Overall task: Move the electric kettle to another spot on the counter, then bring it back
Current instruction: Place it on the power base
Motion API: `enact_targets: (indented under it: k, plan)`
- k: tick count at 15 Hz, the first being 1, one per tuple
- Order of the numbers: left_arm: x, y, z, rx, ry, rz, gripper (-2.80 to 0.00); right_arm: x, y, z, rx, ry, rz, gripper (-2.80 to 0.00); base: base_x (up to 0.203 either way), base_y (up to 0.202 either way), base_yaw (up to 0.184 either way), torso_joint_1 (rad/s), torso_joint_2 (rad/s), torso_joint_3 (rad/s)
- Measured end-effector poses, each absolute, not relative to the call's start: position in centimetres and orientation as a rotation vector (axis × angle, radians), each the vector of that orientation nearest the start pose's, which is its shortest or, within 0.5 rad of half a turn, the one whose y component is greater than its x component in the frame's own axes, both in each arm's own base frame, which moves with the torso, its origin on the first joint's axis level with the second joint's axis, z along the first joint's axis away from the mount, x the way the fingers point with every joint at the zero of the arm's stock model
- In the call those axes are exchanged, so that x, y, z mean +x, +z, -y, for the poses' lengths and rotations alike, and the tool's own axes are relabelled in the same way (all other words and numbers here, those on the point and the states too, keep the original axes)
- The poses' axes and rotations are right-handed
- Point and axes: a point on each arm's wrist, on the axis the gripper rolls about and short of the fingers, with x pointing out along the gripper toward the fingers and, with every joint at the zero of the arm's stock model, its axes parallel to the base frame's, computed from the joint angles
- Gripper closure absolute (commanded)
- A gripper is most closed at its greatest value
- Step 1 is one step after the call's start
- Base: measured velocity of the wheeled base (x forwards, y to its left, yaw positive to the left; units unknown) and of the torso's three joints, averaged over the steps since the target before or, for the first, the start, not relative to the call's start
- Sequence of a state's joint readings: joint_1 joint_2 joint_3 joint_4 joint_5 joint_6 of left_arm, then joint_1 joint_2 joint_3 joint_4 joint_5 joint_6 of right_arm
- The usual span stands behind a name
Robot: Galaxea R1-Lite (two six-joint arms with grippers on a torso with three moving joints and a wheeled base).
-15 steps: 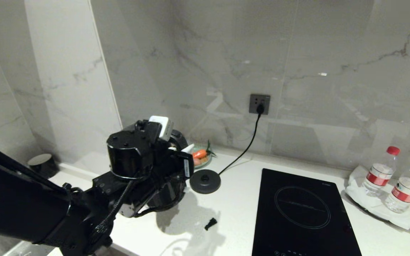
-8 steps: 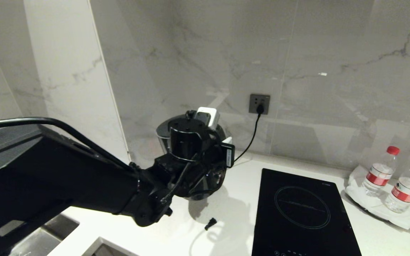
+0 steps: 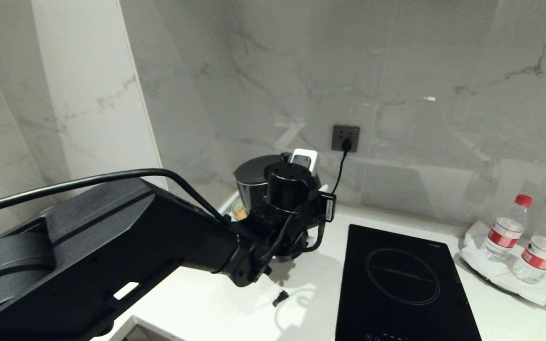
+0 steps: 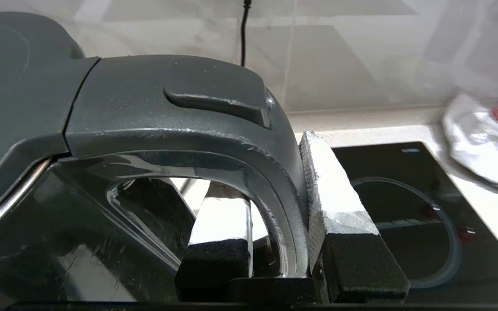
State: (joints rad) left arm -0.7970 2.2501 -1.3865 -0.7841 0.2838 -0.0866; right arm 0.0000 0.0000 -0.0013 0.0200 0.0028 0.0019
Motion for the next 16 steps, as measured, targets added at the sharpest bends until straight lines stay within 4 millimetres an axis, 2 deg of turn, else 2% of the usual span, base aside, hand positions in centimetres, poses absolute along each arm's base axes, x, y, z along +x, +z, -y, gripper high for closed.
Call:
enact_targets:
  k: [3,7,13,16]
  plan:
    - [33.4,13.5,33.3,-0.028,-0.51,-0.081,0.0,-2.3,7.4,0.0,0.002,0.002,-0.019,0.0,0.0,0.0,0.0,0.0,0.0,0.0]
    - [33.6,13.0,33.4,-0.025,-0.493,-0.088,0.0,-2.3,7.4,0.0,0.001,0.003,-0.019,0.0,0.002,0.002,-0.017,0.001,0.0,0.001]
    - [33.9,13.1,33.2,-0.03,-0.479,-0.078,0.0,-2.3,7.4,0.0,0.002,0.003,-0.019,0.0,0.003,0.01,-0.189,0.002,0.01,0.007]
    - [34.8,13.1,32.5,-0.033,-0.443,-0.072,0.0,-2.3,7.4,0.0,0.002,0.002,-0.018,0.0,0.0,0.001,-0.08,0.002,0.0,0.003]
